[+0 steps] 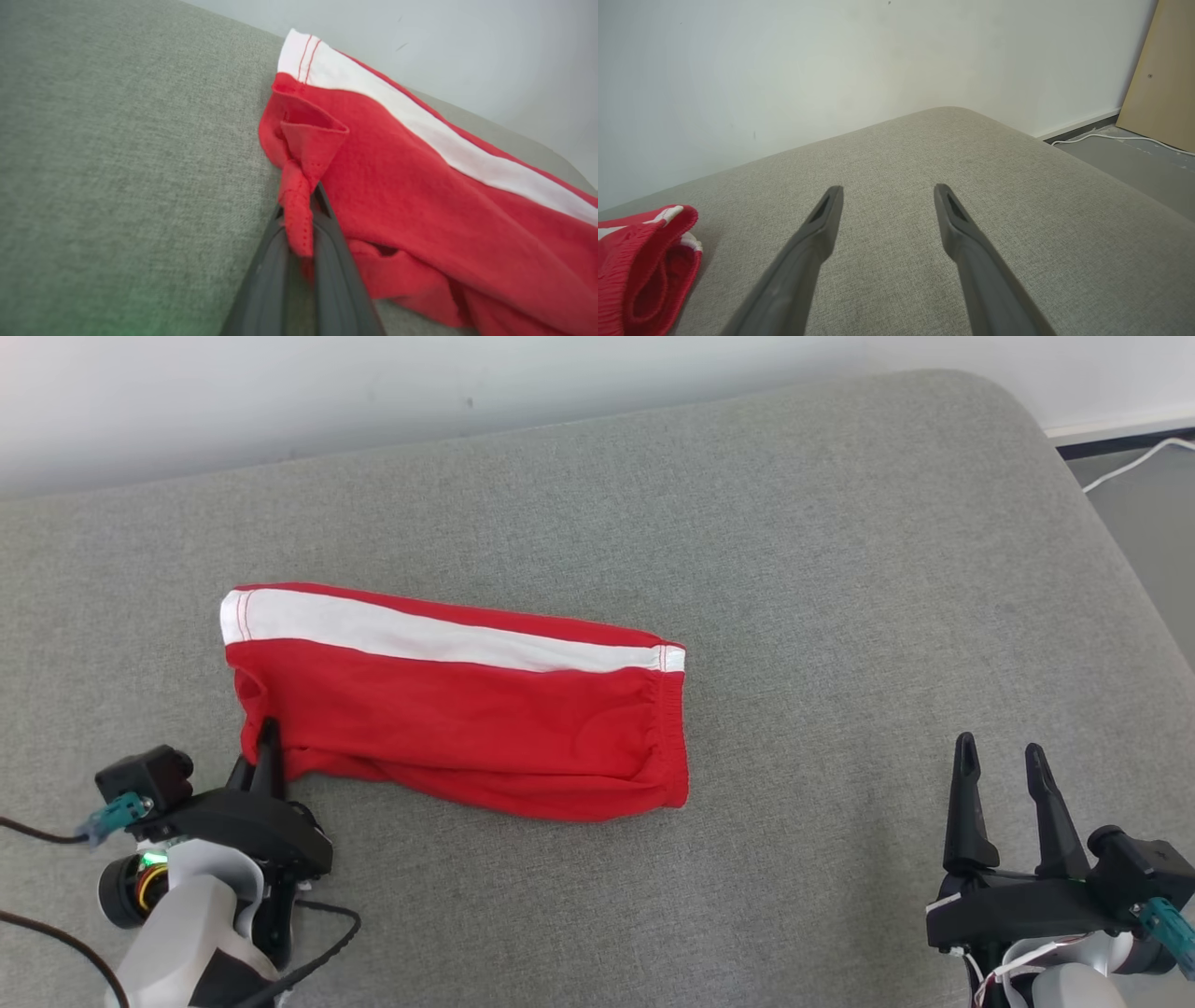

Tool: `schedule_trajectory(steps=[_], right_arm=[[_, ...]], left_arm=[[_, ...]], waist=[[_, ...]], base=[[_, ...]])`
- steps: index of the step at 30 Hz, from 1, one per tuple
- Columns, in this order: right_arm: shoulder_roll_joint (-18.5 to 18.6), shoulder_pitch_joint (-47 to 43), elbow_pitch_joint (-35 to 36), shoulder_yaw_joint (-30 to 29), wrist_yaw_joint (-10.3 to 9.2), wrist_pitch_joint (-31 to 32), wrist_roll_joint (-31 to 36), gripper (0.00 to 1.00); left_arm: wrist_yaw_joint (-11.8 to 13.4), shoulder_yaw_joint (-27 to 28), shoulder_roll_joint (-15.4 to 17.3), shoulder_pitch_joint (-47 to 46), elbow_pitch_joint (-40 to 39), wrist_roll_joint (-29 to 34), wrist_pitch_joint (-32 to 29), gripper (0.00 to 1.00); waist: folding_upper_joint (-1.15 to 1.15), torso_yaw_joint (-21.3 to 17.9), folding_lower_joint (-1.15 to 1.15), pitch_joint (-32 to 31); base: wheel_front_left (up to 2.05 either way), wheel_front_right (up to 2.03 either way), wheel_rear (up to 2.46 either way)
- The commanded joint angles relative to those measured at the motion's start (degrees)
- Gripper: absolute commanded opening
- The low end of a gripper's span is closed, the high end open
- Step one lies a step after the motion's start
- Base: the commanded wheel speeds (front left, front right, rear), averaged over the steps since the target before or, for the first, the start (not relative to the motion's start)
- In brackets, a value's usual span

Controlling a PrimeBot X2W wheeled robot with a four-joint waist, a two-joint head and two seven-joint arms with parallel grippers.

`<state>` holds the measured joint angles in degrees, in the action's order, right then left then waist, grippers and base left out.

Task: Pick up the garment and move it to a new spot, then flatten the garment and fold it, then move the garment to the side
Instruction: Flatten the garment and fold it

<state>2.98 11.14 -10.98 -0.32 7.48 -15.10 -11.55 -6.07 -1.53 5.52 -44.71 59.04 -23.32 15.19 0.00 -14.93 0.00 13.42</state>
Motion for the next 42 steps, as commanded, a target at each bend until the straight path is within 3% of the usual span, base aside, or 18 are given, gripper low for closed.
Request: schedule_trajectory(steps=[1,16,23,24,25,26,30,34,42], right_arm=[[-0.1,-0.1,-0.2,-0.2,0.02,-0.1,-0.4,1.0],[-0.1,-2.5,-1.5,-0.7,0.02,-0.1,-0.1,1.0],[-0.1,-2.7,-2.0,-0.3,0.02,-0.1,0.5,1.0],[-0.1,-2.7,-2.1,-0.2,0.02,-0.1,0.6,1.0],[-0.1,-2.8,-2.2,-0.2,0.02,-0.1,0.7,1.0],[-0.1,-2.8,-2.3,-0.3,0.02,-0.1,0.7,1.0],[-0.1,-2.8,-2.5,-0.1,0.02,-0.1,1.0,1.0],[-0.1,-3.0,-2.1,0.1,0.02,-0.1,1.6,1.0],[-0.1,-3.0,-2.5,2.2,0.02,-0.1,2.1,1.0]], left_arm=[[-0.6,0.3,-0.3,0.8,-1.1,-0.5,-0.1,0.0],[1.8,4.2,-2.4,12.8,-12.1,0.4,0.0,0.0],[2.8,1.8,-2.6,17.8,-15.3,-3.3,0.0,0.0],[2.8,1.1,-2.6,18.2,-15.5,-4.2,0.0,0.07],[3.0,0.5,-2.5,18.4,-15.8,-4.7,0.0,0.35],[3.2,0.1,-2.5,18.7,-16.2,-4.7,0.0,1.0],[5.3,0.0,-2.6,20.3,-19.1,-2.4,0.0,1.0],[7.6,0.5,-2.6,23.9,-25.6,5.2,0.0,1.0],[7.7,2.5,-2.5,31.1,-37.2,14.4,0.0,1.0]], waist=[[0.0,0.1,0.0,-0.2],[0.0,4.1,0.0,-6.2],[0.0,5.8,0.0,-7.5],[0.0,6.0,0.0,-7.5],[0.0,6.1,0.0,-7.6],[0.0,6.2,0.0,-7.7],[0.0,6.9,0.0,-8.3],[0.0,8.5,0.0,-9.6],[0.0,13.0,0.0,-11.0]], base=[[0.0,0.0,0.0],[0.0,0.0,0.0],[0.0,0.0,0.0],[0.0,0.0,0.0],[0.0,0.0,0.0],[0.0,0.0,0.0],[0.0,0.0,0.0],[0.0,0.0,0.0],[0.0,0.0,0.0]])
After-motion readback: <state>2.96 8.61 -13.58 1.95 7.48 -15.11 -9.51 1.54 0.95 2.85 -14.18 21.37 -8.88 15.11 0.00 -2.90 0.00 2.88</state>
